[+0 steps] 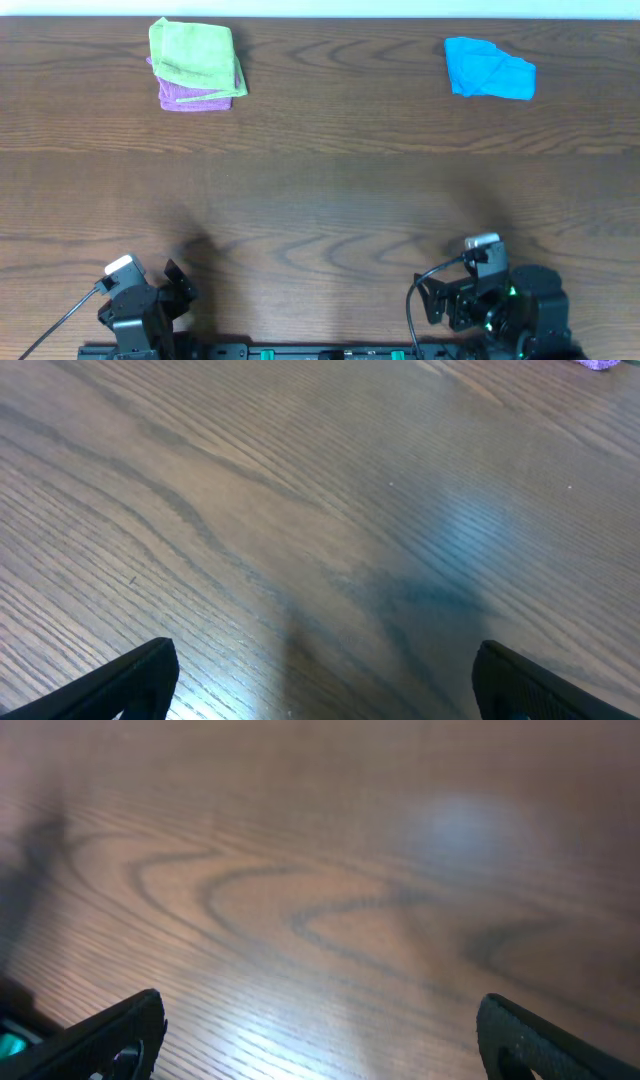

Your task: Fold the cloth

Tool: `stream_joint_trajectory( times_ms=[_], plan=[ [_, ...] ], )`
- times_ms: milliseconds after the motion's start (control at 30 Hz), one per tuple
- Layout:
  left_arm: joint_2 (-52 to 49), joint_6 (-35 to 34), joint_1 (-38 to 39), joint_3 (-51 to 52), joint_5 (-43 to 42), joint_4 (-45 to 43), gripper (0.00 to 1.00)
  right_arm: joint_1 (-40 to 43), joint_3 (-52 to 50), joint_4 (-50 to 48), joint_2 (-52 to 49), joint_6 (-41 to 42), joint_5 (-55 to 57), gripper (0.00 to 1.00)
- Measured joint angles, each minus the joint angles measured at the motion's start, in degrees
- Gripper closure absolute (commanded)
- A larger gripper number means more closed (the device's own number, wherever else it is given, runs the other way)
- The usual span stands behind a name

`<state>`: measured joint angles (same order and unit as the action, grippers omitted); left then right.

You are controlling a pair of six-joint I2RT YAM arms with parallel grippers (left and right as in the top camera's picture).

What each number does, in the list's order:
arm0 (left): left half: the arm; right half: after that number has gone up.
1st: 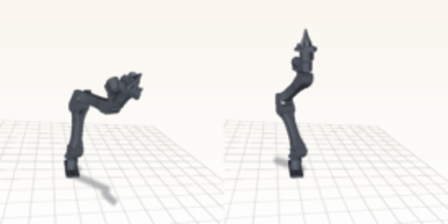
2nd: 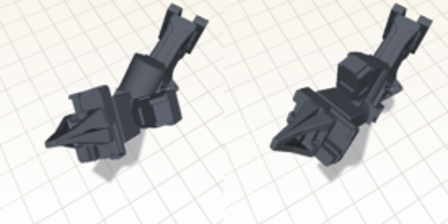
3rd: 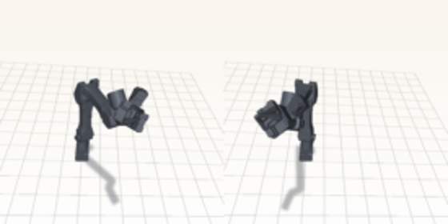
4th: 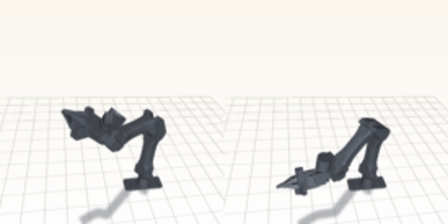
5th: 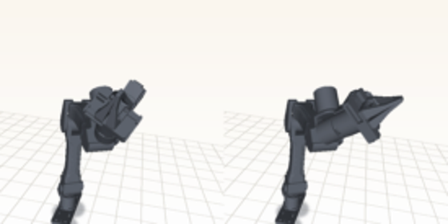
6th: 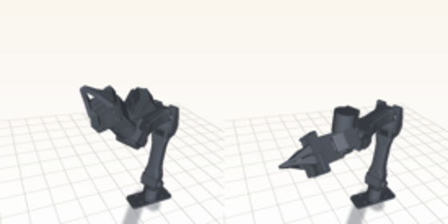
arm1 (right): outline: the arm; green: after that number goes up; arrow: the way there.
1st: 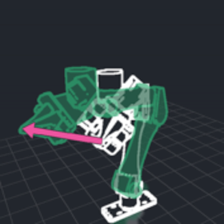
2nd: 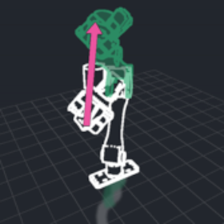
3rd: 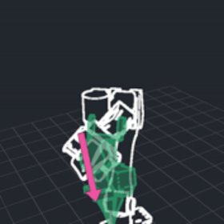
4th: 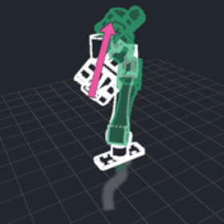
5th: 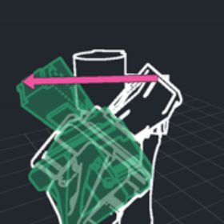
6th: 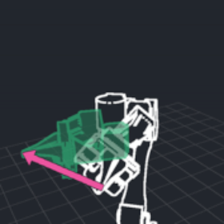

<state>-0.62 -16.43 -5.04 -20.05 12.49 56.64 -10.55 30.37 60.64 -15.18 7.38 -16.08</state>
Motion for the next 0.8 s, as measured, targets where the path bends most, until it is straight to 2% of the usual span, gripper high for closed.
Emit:
stream_joint_trajectory(
  times_ms=[133, 267, 400, 567, 800],
  plan=[
    [0.0, 0.0, 0.0, 0.0, 0.0, 0.0, 0.05, 0.2, -2.0, -3.3, 2.3, 0.0, 0.6, 0.01],
    [0.0, 0.0, 0.0, 0.0, 0.0, 0.0, 0.05, 0.3, -5.2, -16.3, 3.6, 0.0, 6.0, 0.01],
    [0.0, 0.0, 0.0, 0.0, 0.0, 0.0, 0.05, 0.4, -10.6, -23.8, 4.7, 0.0, 12.0, 0.01],
    [0.0, 0.0, 0.0, 0.0, 0.0, 0.0, 0.05, 0.4, -17.2, -24.9, 7.2, 0.0, 18.8, 0.01],
    [0.0, 0.0, 0.0, 0.0, 0.0, 0.0, 0.05, 0.4, -20.9, -24.7, 12.3, 0.0, 23.8, 0.01]
  ],
)
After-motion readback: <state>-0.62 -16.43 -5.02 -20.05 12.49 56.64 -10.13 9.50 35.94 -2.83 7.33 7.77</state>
